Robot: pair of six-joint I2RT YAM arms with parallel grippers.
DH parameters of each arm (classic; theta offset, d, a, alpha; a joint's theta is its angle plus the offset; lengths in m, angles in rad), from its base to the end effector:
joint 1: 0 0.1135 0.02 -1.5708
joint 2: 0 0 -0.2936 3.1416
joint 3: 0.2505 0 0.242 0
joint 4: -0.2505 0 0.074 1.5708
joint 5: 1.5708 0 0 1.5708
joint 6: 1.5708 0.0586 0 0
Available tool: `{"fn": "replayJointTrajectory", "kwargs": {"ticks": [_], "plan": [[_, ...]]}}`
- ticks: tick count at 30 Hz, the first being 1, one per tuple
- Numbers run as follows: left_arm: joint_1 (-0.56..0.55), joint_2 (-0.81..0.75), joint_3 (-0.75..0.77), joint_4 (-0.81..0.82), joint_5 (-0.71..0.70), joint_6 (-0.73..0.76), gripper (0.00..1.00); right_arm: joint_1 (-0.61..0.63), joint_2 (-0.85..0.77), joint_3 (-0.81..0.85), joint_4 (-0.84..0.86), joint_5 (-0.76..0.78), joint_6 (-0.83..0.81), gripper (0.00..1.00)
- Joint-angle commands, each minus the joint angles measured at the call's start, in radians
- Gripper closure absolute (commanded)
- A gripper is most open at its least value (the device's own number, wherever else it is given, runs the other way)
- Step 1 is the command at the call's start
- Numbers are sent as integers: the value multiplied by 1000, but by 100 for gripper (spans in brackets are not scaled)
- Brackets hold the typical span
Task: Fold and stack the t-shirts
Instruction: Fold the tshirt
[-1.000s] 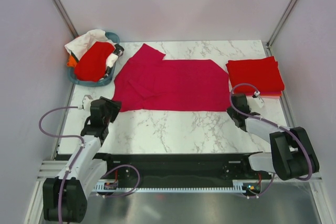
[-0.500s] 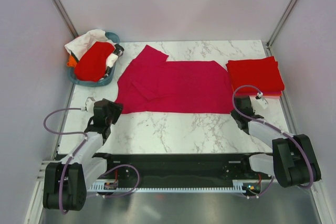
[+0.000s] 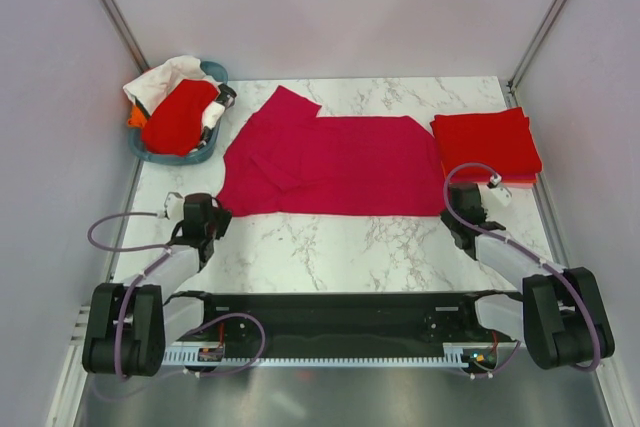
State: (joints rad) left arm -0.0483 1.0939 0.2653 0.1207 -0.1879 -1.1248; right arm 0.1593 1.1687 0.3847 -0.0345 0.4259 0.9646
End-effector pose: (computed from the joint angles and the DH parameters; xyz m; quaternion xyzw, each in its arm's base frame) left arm 0.1882 0.0019 0.1566 -0.4973 0.7564 -0.1595 0.3939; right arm 0.2018 0.0079 0.1676 0.4277 0.8059 0.0250 0.4086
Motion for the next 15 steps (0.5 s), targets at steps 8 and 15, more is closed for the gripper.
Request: {"fn": "replayJointTrajectory", "kwargs": {"ticks": [8, 15], "plan": [[2, -35, -6, 7, -205, -7, 98, -6, -47, -27, -53, 14, -23, 100], [2, -267, -37, -163, -268, 42, 98, -7, -115, -17, -120, -35, -29, 100]]}}
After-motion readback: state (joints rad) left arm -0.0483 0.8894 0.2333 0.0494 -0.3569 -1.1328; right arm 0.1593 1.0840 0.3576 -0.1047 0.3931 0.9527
